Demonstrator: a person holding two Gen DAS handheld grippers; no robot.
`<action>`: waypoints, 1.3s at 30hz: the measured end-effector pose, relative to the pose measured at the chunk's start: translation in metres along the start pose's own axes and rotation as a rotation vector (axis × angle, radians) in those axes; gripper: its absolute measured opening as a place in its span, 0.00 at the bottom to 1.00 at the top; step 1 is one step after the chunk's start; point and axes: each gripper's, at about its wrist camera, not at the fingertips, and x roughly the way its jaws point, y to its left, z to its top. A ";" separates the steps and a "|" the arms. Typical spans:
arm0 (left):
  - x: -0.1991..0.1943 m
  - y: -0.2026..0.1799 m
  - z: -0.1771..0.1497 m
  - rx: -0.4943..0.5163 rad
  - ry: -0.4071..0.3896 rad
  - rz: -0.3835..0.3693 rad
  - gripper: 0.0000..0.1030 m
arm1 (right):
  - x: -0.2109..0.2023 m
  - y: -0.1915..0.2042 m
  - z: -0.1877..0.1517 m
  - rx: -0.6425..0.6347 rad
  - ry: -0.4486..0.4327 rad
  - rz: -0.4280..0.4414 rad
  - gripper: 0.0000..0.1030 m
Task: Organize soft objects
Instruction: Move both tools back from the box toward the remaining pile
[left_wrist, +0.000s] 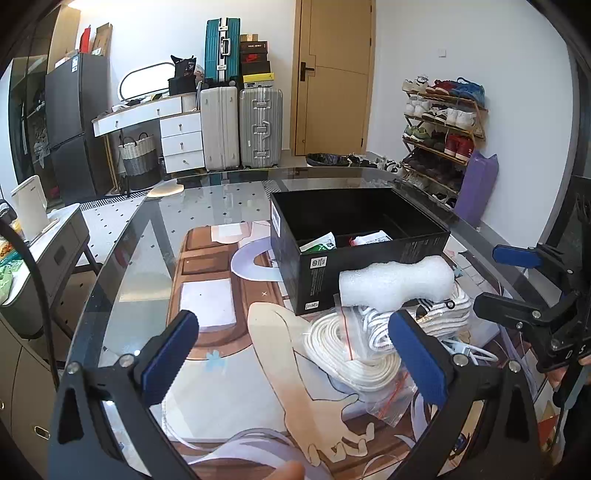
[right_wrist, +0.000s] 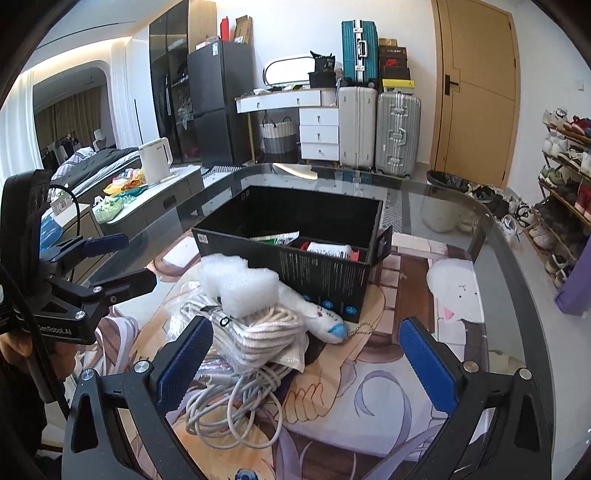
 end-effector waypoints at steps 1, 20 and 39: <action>0.000 0.000 0.000 0.002 0.002 -0.001 1.00 | 0.001 0.001 -0.001 -0.004 0.003 0.006 0.99; 0.000 0.005 -0.001 0.001 0.019 -0.008 1.00 | 0.027 0.041 -0.021 -0.102 0.144 0.071 0.99; 0.008 0.000 -0.003 0.020 0.060 -0.023 1.00 | 0.019 -0.015 -0.037 -0.017 0.208 0.046 0.99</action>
